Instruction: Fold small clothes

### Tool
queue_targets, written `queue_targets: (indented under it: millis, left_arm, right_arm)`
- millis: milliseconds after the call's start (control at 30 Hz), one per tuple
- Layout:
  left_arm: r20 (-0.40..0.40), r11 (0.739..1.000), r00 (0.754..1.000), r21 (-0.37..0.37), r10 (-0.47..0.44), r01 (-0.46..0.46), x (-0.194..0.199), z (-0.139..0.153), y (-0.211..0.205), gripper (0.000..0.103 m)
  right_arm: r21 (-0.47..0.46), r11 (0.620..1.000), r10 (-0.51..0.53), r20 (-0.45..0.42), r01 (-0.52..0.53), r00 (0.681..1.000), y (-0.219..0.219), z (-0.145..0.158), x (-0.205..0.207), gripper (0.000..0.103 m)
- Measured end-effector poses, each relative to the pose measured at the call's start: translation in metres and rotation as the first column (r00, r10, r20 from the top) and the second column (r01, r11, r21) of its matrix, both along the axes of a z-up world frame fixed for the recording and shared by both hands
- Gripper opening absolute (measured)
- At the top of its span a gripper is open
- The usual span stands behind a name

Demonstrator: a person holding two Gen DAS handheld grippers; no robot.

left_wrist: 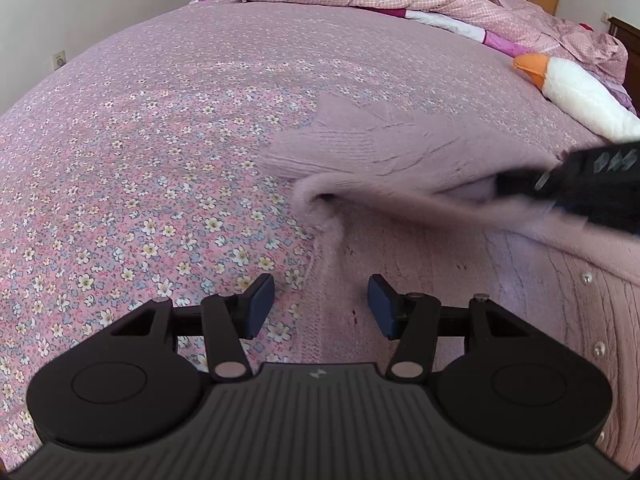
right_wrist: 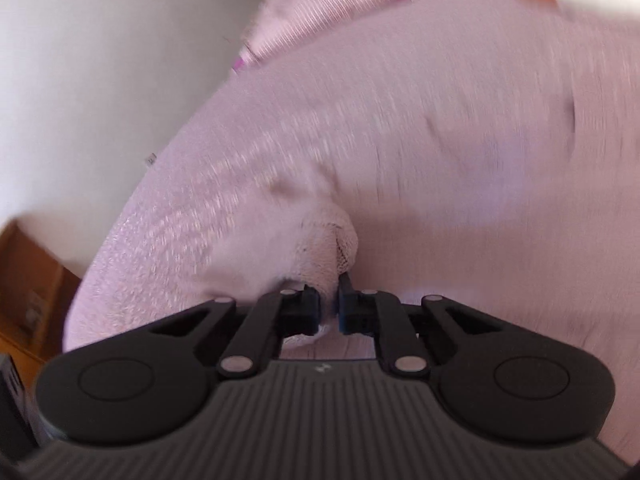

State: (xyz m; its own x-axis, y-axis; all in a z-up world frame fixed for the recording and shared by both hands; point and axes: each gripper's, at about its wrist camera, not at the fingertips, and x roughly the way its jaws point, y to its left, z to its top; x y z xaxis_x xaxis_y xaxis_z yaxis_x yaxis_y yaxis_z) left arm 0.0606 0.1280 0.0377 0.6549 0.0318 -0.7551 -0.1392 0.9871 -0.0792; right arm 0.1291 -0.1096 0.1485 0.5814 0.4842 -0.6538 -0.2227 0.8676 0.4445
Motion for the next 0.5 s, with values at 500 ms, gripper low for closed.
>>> queue_targets:
  millis: [500]
  left_arm:
    - [-0.018, 0.999, 1.0, 0.03, -0.014, 0.014, 0.005, -0.004, -0.009, 0.06]
  right_arm:
    - [-0.417, 0.894, -0.059, 0.253, 0.164, 0.966, -0.038, -0.026, -0.024, 0.011]
